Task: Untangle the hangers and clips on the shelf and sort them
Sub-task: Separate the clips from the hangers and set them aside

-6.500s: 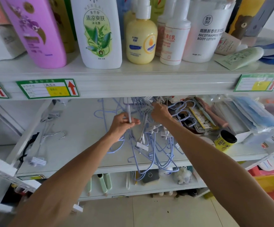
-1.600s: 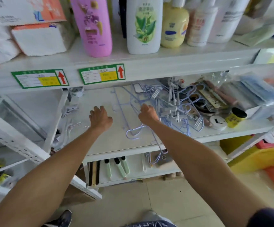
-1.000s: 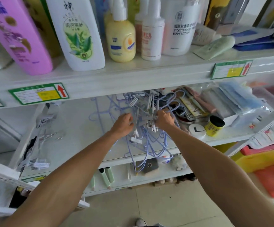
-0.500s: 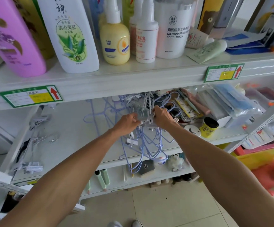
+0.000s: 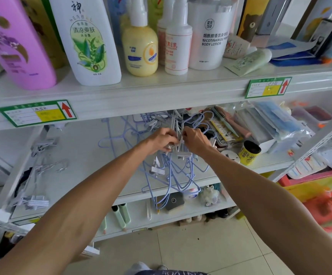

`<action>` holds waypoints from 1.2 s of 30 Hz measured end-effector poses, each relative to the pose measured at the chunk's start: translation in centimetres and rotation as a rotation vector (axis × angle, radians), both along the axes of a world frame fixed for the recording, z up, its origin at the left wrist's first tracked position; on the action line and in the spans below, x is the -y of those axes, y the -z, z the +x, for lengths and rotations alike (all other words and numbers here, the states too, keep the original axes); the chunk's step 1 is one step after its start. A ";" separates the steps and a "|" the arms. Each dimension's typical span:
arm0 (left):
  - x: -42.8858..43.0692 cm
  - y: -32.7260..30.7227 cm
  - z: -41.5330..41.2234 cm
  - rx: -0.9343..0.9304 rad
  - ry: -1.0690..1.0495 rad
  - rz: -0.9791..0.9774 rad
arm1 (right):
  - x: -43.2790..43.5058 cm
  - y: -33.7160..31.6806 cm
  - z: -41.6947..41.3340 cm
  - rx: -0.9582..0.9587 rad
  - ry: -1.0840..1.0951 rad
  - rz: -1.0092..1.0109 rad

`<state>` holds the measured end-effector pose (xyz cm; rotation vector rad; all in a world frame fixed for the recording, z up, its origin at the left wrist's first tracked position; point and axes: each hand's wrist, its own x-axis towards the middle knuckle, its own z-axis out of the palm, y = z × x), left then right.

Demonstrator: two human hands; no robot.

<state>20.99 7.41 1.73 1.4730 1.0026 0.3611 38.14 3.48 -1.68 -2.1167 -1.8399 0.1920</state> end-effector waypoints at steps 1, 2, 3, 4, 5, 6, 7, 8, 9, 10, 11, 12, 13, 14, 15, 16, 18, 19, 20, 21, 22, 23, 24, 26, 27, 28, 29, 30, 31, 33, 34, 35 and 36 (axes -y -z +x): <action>0.0 0.0 -0.3 0.033 -0.023 -0.020 | 0.0 0.0 0.1 -0.009 0.004 0.000; -0.1 0.1 -0.6 0.063 -0.050 -0.041 | -0.2 0.2 0.2 -0.014 0.011 -0.006; -0.2 0.2 -1.0 0.087 -0.082 -0.060 | -0.3 0.3 0.3 -0.016 0.020 -0.016; -0.4 0.4 -1.4 0.107 -0.116 -0.075 | -0.5 0.5 0.4 -0.016 0.029 -0.023; -0.6 0.5 -1.8 0.126 -0.146 -0.089 | -0.7 0.6 0.4 -0.013 0.036 -0.031; -0.8 0.6 -2.1 0.151 -0.175 -0.102 | -0.9 0.7 0.3 -0.005 0.034 -0.041; -0.8 0.7 -2.3 0.183 -0.207 -0.113 | -1.0 0.7 0.1 0.001 0.025 -0.056; -0.7 0.7 -2.3 0.214 -0.240 -0.112 | -1.1 0.7 -0.1 0.015 0.009 -0.074; -0.7 0.8 -2.2 0.239 -0.273 -0.098 | -1.1 0.6 -0.4 0.035 -0.012 -0.093; -0.7 0.8 -2.0 0.255 -0.300 -0.071 | -1.1 0.5 -0.7 0.054 -0.034 -0.106; -0.7 0.9 -1.7 0.264 -0.323 -0.040 | -1.0 0.3 -0.9 0.067 -0.054 -0.111; -0.6 0.9 -1.5 0.267 -0.343 -0.009 | -1.0 0.3 -1.0 0.074 -0.069 -0.110; -0.7 1.0 -1.2 0.267 -0.363 0.015 | -0.9 0.3 -1.0 0.075 -0.085 -0.104; -0.7 1.0 -1.0 0.270 -0.383 0.031 | -0.8 0.3 -0.8 0.064 -0.102 -0.097; -0.7 1.0 -0.9 0.284 -0.404 0.036 | -0.6 0.3 -0.5 0.046 -0.115 -0.088; -0.7 0.9 -1.0 0.300 -0.424 0.039 | -0.4 0.3 -0.1 0.020 -0.122 -0.073; -1.1 1.1 -1.3 0.333 -0.459 0.039 | 0.1 0.3 1.0 -0.046 -0.132 -0.037; -1.3 1.3 -1.5 0.347 -0.471 0.030 | 0.4 0.4 1.5 -0.069 -0.136 -0.025; -1.5 1.6 -1.7 0.355 -0.478 0.019 | 0.6 0.6 1.9 -0.080 -0.141 -0.013; -1.6 1.9 -1.9 0.360 -0.482 0.006 | 0.7 0.9 2.2 -0.082 -0.143 -0.001; -1.6 2.2 -2.0 0.359 -0.486 -0.009 | 0.7 1.1 2.4 -0.083 -0.146 0.008; -1.5 2.4 -2.1 0.364 -0.487 -0.027 | 0.7 1.4 2.5 -0.086 -0.150 0.008; -1.3 2.5 -2.1 0.366 -0.487 -0.042 | 0.6 1.5 2.4 -0.085 -0.152 0.003; -1.0 2.5 -2.0 0.369 -0.479 -0.068 | 0.4 1.5 2.2 -0.076 -0.153 -0.012; -1.0 2.5 -2.0 0.373 -0.477 -0.079 | 0.3 1.4 2.1 -0.061 -0.154 -0.017; -1.0 2.5 -1.9 0.374 -0.473 -0.089 | 0.2 1.3 1.9 -0.045 -0.155 -0.020; -1.0 2.5 -1.9 0.377 -0.465 -0.098 | 0.0 1.3 1.8 -0.033 -0.153 -0.019; -0.9 2.5 -1.9 0.375 -0.453 -0.103 | -0.1 1.4 1.7 -0.028 -0.152 -0.015; -0.8 2.4 -1.9 0.373 -0.442 -0.102 | -0.3 1.6 1.5 -0.035 -0.153 -0.012; -0.6 2.3 -1.9 0.362 -0.422 -0.095 | -0.5 1.8 1.2 -0.066 -0.156 -0.004; -0.4 2.2 -1.9 0.357 -0.412 -0.092 | -0.6 1.8 1.0 -0.082 -0.160 -0.003; -0.3 2.2 -1.9 0.353 -0.402 -0.094 | -0.8 1.9 0.9 -0.095 -0.166 -0.001; -0.2 2.2 -1.9 0.346 -0.394 -0.098 | -0.9 1.8 0.7 -0.102 -0.169 0.003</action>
